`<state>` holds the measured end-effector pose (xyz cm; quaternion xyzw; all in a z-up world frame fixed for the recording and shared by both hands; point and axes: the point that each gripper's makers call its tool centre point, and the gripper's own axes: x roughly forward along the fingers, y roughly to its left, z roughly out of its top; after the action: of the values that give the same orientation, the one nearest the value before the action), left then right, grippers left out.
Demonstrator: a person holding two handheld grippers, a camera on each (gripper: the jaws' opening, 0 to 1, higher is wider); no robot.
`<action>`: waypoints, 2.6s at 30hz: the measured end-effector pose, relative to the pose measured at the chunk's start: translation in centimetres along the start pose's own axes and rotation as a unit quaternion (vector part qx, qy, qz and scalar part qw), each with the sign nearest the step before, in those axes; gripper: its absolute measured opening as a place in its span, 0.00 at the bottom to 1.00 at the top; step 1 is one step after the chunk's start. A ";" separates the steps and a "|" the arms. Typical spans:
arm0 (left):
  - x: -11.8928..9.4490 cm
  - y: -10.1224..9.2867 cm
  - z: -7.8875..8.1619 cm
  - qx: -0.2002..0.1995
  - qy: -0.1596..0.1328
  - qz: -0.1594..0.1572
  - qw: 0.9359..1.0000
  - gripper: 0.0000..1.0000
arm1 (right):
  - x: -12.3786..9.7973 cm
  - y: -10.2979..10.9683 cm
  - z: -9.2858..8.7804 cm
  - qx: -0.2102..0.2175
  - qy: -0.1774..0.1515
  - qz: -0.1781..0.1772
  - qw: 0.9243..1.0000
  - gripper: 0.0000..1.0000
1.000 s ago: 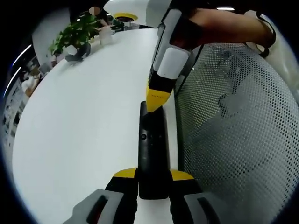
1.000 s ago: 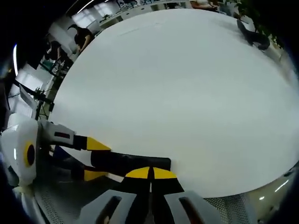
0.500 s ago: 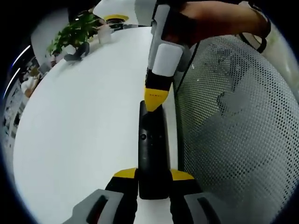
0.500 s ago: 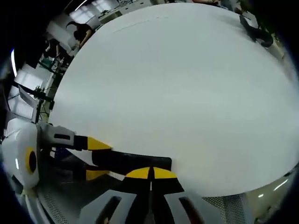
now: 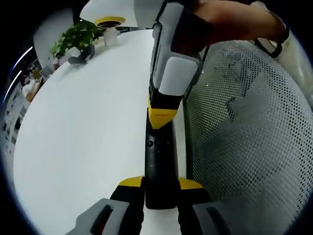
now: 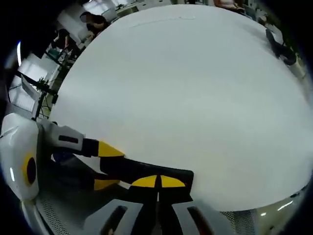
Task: Press the specified remote control buttons in sequence, fully releasing each button before pressing the next.
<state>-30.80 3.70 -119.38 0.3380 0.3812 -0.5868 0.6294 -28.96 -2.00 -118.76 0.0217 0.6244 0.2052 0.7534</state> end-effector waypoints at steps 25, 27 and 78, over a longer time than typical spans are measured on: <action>0.0 0.0 0.1 0.000 -0.019 -0.003 1.000 0.23 | -0.3 -0.5 -0.3 0.031 -0.007 0.018 0.999 0.00; 0.0 0.1 0.1 -0.001 -0.020 -0.003 1.000 0.23 | -0.4 -0.6 -0.4 0.033 -0.004 0.019 0.999 0.00; 0.0 0.1 0.3 -0.005 -0.022 -0.020 1.000 0.23 | 0.0 -0.1 0.8 0.018 -0.019 0.001 1.000 0.00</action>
<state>-30.69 3.47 -119.23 0.3144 0.3767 -0.6043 0.6277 -28.19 -1.90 -118.67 0.0399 0.6135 0.1944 0.7644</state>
